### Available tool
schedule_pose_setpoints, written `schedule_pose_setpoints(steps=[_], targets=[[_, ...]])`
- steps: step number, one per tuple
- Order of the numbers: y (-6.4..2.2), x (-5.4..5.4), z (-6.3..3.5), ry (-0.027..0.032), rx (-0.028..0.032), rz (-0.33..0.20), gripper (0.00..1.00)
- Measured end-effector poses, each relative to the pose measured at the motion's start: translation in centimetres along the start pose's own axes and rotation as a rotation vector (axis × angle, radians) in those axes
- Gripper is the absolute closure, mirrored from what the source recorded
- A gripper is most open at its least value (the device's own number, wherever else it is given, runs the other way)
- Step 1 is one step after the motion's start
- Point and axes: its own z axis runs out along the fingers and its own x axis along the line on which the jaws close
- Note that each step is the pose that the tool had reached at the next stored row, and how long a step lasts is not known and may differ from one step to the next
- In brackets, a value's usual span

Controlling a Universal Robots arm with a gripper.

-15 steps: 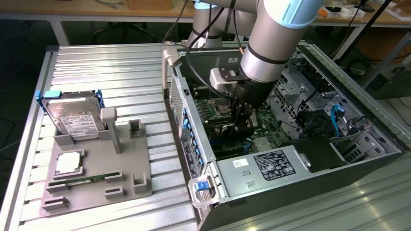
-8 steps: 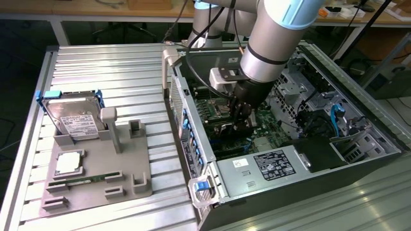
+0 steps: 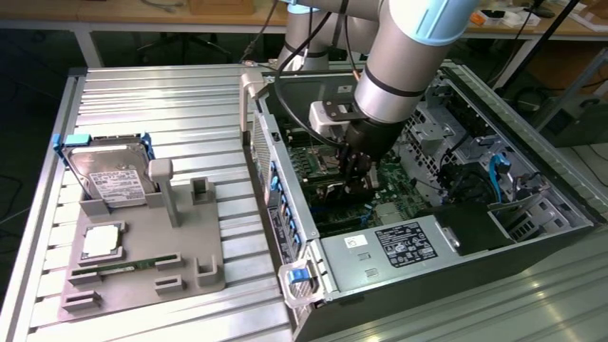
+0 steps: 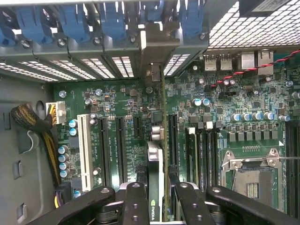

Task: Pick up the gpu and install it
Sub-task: 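Insert the gpu into the slot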

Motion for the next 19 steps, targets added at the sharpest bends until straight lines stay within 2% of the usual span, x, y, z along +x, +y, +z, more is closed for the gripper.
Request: schedule_pose_setpoints(steps=[19], targets=[[0.0, 0.11, -0.24, -0.0009, 0.0, 0.01, 0.73]])
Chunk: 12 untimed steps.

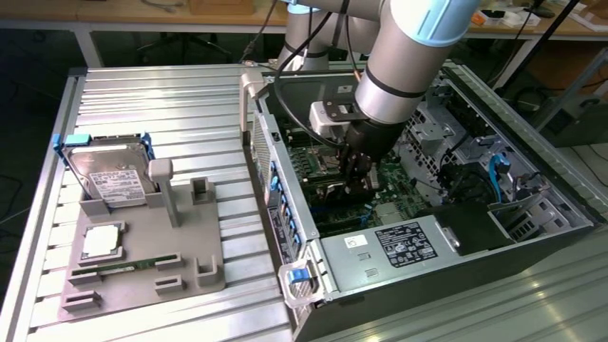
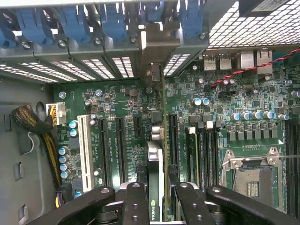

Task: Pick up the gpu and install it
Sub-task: 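Insert the gpu into the slot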

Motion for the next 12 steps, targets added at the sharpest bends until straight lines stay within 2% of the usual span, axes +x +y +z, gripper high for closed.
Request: schedule_pose_setpoints(steps=[7, 12], targets=[[0.0, 0.01, 0.1, 0.0003, -0.0003, 0.0, 0.73], [0.01, 0.0, -0.28, -0.0002, -0.0015, 0.0, 0.73]])
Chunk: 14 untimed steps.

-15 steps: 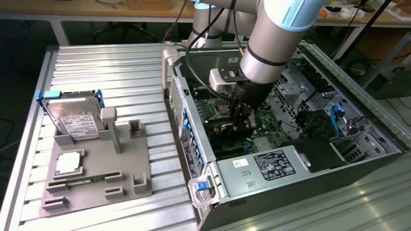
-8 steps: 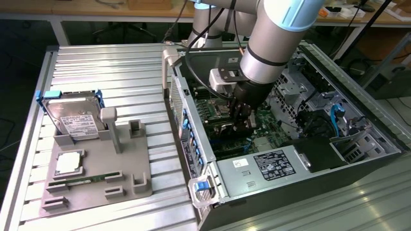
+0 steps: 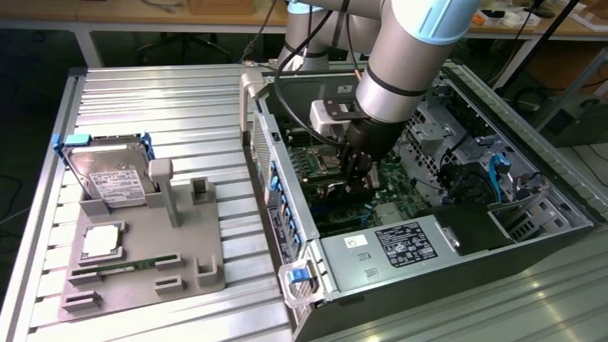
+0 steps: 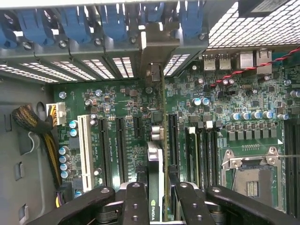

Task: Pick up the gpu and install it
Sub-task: 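Insert the gpu into the slot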

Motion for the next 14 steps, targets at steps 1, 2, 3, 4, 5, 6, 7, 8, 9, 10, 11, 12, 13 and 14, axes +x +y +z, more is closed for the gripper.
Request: schedule_pose_setpoints(steps=[1, 2, 3, 4, 5, 6, 7, 8, 9, 10, 11, 12, 13, 14], targets=[[0.0, 0.01, -0.01, 0.0002, 0.0001, 0.0, 0.73], [0.0, 0.01, -0.01, 0.0004, 0.0, 0.0, 0.73], [0.0, 0.01, -0.01, 0.0004, 0.0, 0.0, 0.73], [-0.01, 0.05, -0.02, 0.0007, -0.0001, 0.0, 0.73], [-0.01, 0.09, -0.02, 0.0009, -0.0001, 0.0, 0.73], [-0.01, 0.15, -0.02, 0.001, -0.0001, 0.001, 0.73], [-0.01, 0.18, -0.02, 0.001, 0.0001, 0.001, 0.73], [-0.01, 0.19, -0.02, 0.001, 0.0001, 0.001, 0.73], [-0.01, 0.19, -0.02, 0.0012, 0.0, 0.001, 0.73], [0.0, 0.2, 0.0, 0.0012, 0.0, 0.001, 0.73], [0.01, 0.2, 0.06, 0.001, 0.0001, 0.001, 0.73], [0.04, 0.22, 0.15, 0.0019, -0.0003, 0.001, 0.73], [0.07, 0.22, 0.31, 0.002, -0.0003, 0.001, 0.73], [0.09, 0.22, 0.47, 0.0009, 0.0002, 0.001, 0.73]])
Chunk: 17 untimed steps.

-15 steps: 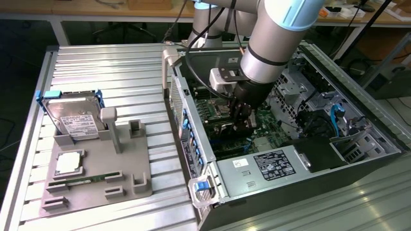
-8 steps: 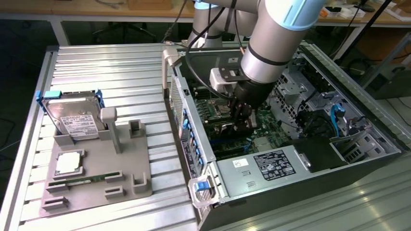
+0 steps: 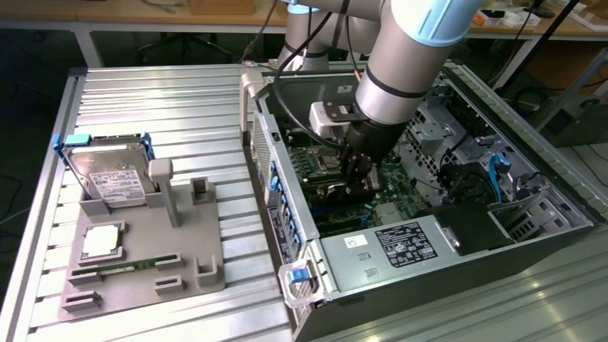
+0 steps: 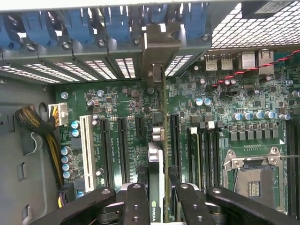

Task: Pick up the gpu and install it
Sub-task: 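Insert the gpu into the slot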

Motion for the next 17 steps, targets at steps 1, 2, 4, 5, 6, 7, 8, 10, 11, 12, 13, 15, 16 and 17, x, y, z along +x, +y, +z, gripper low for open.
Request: schedule_pose_setpoints(steps=[1, 2, 4, 5, 6, 7, 8, 10, 11, 12, 13, 15, 16, 17], targets=[[0.04, 0.01, 0.08, 0.0007, -0.0002, 0.0, 0.73], [0.05, 0.01, 0.15, 0.0002, -0.0002, 0.0, 0.73], [0.06, 0.01, 0.13, 0.0006, -0.0021, 0.0, 0.73], [0.06, 0.01, 0.1, 0.0001, -0.0035, 0.0, 0.73], [0.07, 0.0, 0.0, -0.0006, -0.005, 0.001, 0.73], [0.07, 0.01, -0.06, -0.0001, -0.0056, 0.002, 0.73], [0.07, 0.01, -0.07, 0.0006, -0.006, 0.002, 0.73], [0.07, 0.03, -0.03, 0.0023, -0.006, 0.002, 0.73], [0.06, 0.03, -0.01, 0.0038, -0.0059, 0.002, 0.73], [0.06, 0.04, 0.0, 0.0065, -0.0064, 0.001, 0.73], [0.06, 0.04, 0.0, 0.0083, -0.0066, 0.001, 0.73], [0.02, 0.04, 0.0, 0.0097, -0.0078, 0.001, 0.73], [-0.04, 0.03, 0.0, 0.0113, -0.0096, 0.001, 0.73], [-0.11, 0.03, 0.0, 0.0126, -0.0118, 0.002, 0.73]])
